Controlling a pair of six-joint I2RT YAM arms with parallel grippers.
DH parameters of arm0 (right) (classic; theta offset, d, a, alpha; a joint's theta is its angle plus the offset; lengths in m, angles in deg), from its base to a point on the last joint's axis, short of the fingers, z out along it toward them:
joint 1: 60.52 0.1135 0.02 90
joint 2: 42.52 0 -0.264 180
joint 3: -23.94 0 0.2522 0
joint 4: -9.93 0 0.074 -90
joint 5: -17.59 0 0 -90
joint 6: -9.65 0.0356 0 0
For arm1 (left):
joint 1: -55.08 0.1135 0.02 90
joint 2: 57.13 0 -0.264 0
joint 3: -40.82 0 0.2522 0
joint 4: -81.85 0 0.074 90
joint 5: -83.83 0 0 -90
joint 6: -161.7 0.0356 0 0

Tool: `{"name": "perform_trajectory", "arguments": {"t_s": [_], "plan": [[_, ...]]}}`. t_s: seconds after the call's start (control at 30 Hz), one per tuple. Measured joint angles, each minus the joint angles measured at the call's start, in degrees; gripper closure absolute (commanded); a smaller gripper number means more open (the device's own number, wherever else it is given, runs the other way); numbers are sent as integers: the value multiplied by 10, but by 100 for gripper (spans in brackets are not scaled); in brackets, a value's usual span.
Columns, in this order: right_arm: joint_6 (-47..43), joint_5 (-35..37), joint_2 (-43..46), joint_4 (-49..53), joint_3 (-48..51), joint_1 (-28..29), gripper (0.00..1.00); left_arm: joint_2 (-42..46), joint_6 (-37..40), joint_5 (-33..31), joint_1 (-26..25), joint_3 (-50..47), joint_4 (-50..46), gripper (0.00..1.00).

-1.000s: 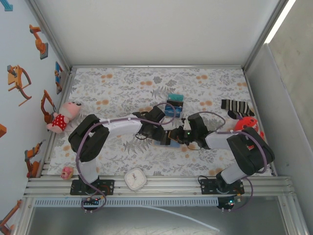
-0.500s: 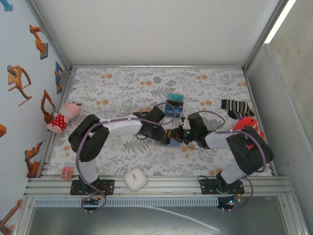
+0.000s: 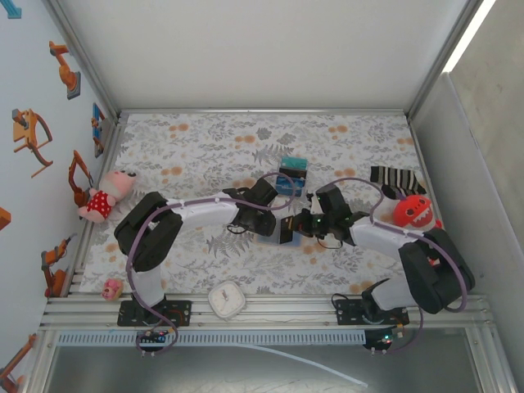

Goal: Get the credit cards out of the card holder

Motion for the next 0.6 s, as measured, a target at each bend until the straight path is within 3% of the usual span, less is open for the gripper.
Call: {"name": "perform_trajectory", "arguments": {"t_s": [0.2, 0.43, 0.6], "plan": [[-37, 1, 22, 41, -24, 0, 100, 10, 8, -20, 0, 0, -15, 38], [-95, 19, 58, 107, -63, 0, 100, 45, 19, -33, 0, 3, -21, 26], [-144, 35, 73, 155, -93, 0, 100, 82, 19, -39, 6, 3, -19, 7]]}}
